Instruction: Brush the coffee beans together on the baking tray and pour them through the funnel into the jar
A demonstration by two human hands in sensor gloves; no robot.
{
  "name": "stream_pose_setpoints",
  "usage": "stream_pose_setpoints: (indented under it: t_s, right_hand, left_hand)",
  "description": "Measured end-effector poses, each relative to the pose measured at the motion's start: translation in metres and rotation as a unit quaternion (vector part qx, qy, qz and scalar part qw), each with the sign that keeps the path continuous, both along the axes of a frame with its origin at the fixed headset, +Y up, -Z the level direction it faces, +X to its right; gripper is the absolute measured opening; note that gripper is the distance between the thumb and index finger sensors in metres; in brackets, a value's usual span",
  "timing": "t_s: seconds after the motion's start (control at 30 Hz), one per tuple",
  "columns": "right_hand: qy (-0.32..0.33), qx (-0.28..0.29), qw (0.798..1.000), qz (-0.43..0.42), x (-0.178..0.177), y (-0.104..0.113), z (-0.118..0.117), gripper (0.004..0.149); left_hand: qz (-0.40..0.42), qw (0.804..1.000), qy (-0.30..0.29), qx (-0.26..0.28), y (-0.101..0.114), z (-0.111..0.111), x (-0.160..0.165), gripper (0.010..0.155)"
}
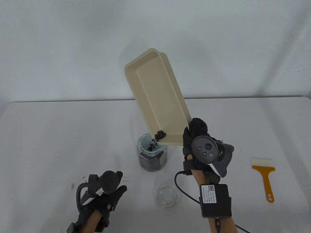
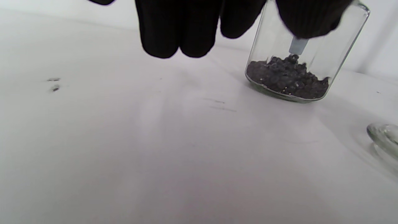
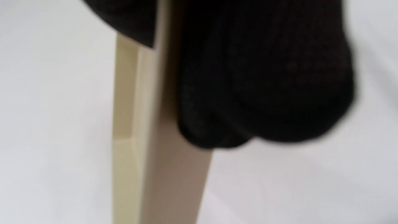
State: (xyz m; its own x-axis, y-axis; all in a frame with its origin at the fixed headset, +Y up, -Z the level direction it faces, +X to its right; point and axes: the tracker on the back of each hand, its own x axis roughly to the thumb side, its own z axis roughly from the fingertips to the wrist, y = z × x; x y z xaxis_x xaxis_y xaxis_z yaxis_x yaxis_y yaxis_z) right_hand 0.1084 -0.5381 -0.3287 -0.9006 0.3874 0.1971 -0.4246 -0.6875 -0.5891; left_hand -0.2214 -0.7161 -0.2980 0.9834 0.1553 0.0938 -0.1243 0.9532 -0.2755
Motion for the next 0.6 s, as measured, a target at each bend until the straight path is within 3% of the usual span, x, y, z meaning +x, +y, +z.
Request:
stream_pose_setpoints:
  t_s: [0.6]
  right_hand:
    - [-0.002,0.036,0.998,0.045,-0.010,0.012,0.008,0.028]
  left_hand:
    - [-0.003,1.000,-0.003,-0.002,0.000,0.001,0.001,0.071]
